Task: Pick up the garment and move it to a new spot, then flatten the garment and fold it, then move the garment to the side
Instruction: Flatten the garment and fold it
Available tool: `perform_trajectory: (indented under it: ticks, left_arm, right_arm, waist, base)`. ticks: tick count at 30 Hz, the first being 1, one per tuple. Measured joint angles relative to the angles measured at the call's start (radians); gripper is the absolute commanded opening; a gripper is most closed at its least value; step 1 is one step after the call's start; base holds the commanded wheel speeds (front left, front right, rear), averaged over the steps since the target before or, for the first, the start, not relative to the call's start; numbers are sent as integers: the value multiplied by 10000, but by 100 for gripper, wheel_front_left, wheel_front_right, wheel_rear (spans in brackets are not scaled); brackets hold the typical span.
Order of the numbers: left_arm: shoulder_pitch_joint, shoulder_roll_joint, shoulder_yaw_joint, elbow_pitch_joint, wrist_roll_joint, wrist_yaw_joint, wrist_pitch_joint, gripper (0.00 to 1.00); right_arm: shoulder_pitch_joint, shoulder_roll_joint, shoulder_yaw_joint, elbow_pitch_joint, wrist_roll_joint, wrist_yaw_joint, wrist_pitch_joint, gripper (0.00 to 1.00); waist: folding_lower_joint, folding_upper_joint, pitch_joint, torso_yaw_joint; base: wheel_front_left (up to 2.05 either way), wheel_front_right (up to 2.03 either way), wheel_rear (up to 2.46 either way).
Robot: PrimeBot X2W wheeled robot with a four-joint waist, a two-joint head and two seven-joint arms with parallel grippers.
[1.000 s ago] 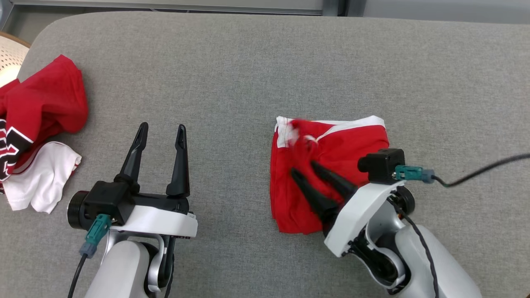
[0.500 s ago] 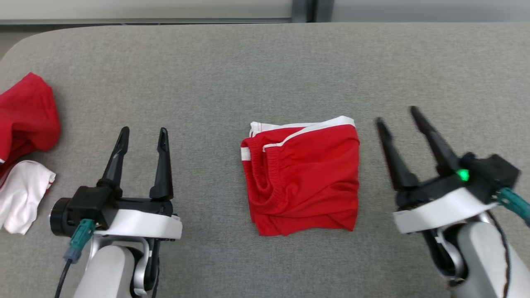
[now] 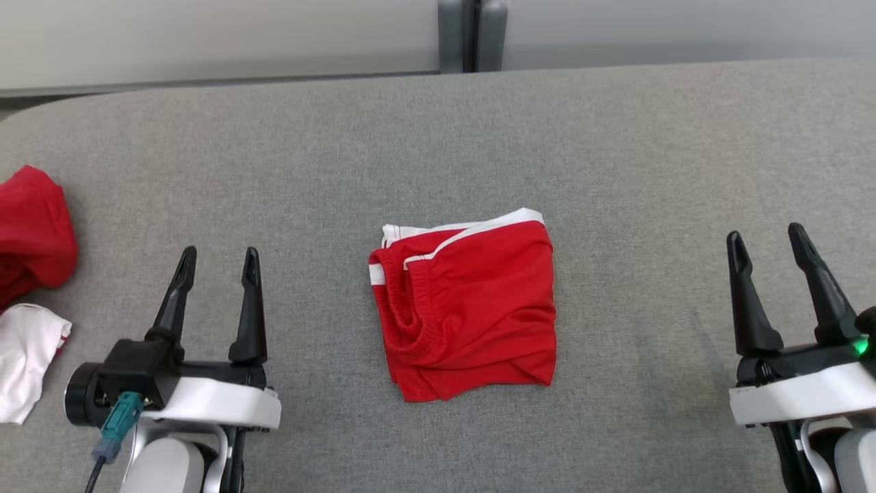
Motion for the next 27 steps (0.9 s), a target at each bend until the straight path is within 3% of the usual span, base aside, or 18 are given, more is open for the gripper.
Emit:
perform_trajectory:
  ticks: [17, 27]
  left_arm:
    - [1795, 343, -77, -332, -150, 161, 412, 100]
    - [2138, 456, -86, -825, -178, 355, 738, 100]
  right_arm:
    - [1843, 15, -134, -573, -38, 0, 965, 100]
    - [2314, 77, -234, -1064, -82, 0, 1400, 100]
  waist:
    - [-1, 0, -2011, -124]
    - [0, 0, -2360, -111]
  base:
    - [0, 0, 0]
    - [0, 0, 0]
